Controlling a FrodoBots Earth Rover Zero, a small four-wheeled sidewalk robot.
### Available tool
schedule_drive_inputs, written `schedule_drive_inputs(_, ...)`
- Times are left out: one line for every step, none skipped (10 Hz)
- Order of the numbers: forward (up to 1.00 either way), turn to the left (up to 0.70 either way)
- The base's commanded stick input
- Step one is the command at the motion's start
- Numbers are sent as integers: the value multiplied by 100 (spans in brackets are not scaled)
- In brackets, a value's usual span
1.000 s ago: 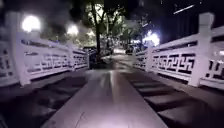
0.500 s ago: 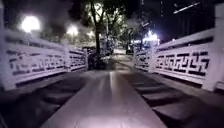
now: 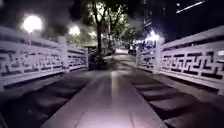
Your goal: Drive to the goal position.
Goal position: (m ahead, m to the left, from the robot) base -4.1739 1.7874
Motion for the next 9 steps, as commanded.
schedule_drive_inputs(45,0)
schedule_drive_inputs(45,0)
schedule_drive_inputs(45,0)
schedule_drive_inputs(45,0)
schedule_drive_inputs(45,0)
schedule_drive_inputs(45,0)
schedule_drive_inputs(45,0)
schedule_drive_inputs(45,0)
schedule_drive_inputs(45,0)
